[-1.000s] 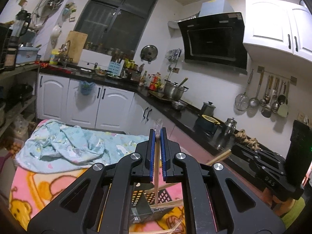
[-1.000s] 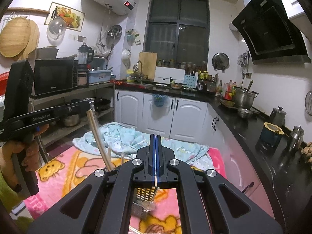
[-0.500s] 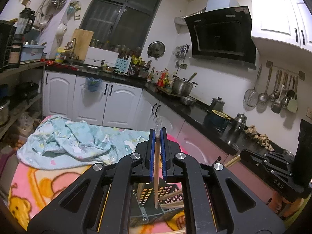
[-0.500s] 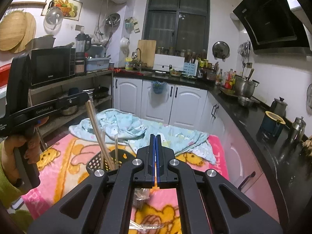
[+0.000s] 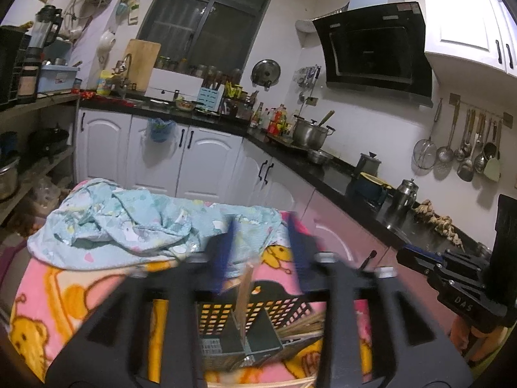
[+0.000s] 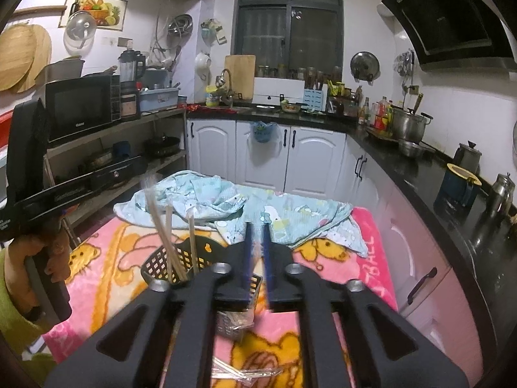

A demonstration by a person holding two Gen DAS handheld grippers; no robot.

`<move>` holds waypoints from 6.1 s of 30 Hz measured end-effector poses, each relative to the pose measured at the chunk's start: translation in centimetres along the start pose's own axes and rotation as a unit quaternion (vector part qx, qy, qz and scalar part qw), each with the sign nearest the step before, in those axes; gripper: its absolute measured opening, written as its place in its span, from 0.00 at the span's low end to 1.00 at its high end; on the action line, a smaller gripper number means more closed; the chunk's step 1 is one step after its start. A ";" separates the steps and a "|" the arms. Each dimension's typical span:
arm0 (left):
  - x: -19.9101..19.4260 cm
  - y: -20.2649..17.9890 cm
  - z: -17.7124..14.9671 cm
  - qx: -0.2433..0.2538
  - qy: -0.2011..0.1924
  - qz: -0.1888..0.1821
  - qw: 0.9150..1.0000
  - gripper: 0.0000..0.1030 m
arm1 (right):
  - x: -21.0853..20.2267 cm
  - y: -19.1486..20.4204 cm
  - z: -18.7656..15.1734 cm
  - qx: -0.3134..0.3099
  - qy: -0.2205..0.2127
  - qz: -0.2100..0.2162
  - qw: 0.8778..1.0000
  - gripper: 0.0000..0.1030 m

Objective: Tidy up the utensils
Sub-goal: 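Lower the chopsticks into the caddy and open both grippers, then withdraw both open tools from the caddy and reach toward the chopstick pile, then close the left gripper on a wrapped chopstick while the right gripper grasps another, then lift both held chopsticks and carry them over the green caddy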

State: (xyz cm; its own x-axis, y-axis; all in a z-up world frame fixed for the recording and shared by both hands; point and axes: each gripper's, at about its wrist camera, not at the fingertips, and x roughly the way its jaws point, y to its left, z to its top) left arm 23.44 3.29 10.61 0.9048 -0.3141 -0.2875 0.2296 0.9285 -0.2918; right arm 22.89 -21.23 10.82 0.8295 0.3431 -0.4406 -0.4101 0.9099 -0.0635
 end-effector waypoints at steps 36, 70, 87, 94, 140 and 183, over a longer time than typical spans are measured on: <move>-5.6 0.8 -5.8 0.004 0.041 0.020 0.999 0.90 | -3.9 1.8 -5.9 0.020 0.004 0.021 1.000 0.52; -7.7 0.8 -10.7 0.011 0.087 0.030 0.996 0.90 | -4.1 5.2 -11.1 0.018 0.048 0.046 0.998 0.57; -7.0 1.2 -15.0 0.017 0.152 0.036 0.988 0.90 | -2.7 6.0 -14.0 0.008 0.084 0.040 0.996 0.57; -6.7 2.0 -16.6 0.013 0.175 0.042 0.984 0.90 | -2.1 5.9 -15.1 0.012 0.100 0.038 0.994 0.57; 2.0 9.6 -20.0 -0.105 0.274 0.068 0.954 0.14 | 6.2 -1.6 -21.3 0.166 0.204 0.018 0.965 0.38; -1.4 5.0 -10.8 -0.034 0.159 0.021 0.986 0.00 | -0.4 4.7 -12.4 0.010 0.072 0.044 0.996 0.01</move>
State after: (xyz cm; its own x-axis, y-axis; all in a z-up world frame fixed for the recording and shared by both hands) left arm 19.43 6.22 -0.28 0.7524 -0.3314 -0.5692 0.1599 0.9302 -0.3302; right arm 15.97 -20.02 -0.43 0.7265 0.3863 -0.5683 -0.4703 0.8825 -0.0012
